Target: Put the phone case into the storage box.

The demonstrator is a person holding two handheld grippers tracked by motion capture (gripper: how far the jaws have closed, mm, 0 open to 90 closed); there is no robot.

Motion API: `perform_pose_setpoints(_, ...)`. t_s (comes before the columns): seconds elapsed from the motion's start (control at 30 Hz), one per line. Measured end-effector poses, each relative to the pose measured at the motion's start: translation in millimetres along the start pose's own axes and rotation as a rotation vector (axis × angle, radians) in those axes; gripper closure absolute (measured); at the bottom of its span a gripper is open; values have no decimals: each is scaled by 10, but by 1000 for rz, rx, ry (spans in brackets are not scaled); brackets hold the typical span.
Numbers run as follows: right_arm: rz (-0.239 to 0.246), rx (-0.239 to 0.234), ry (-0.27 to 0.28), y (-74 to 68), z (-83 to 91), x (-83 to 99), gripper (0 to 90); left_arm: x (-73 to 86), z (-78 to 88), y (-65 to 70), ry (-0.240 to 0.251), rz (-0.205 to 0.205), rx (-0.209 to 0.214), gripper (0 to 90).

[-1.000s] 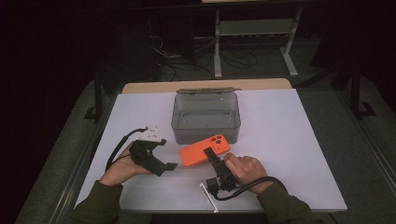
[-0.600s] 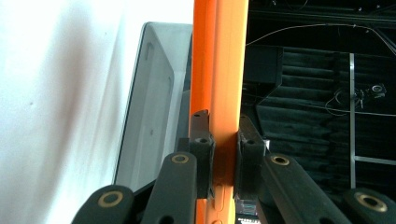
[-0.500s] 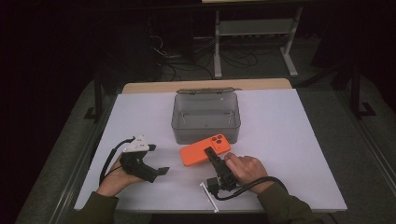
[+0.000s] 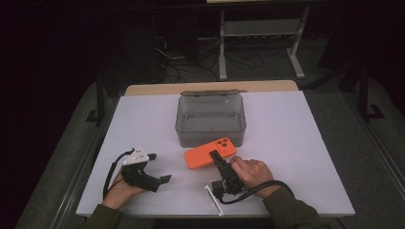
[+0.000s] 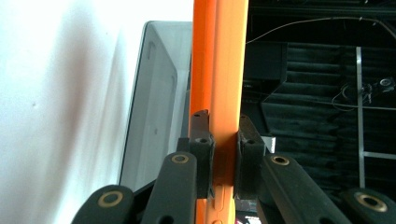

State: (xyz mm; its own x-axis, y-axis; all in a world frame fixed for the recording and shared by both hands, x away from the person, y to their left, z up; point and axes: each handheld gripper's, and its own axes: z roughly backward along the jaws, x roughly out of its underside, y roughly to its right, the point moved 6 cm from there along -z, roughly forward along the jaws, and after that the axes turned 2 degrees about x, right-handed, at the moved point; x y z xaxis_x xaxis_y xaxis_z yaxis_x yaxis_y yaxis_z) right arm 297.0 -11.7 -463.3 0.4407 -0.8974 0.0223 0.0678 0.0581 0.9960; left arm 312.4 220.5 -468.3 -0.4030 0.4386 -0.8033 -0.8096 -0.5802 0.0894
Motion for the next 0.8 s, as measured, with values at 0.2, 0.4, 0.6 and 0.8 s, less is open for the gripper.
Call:
perform_pose_setpoints(0.2,-85,-34,-1,25,-12,25,795,11,-18,-15,4,8,-5,0)
perform_pose_setpoints(0.4,-160,-59,-12,50,-14,71,796,9,-25,-17,1,6,-2,0)
perform_pose_setpoints(0.6,-206,-77,-16,67,-18,79,795,15,-28,-18,1,19,10,0)
perform_pose_setpoints(0.8,-254,-99,-20,79,-23,94,795,13,-33,0,13,9,1,0)
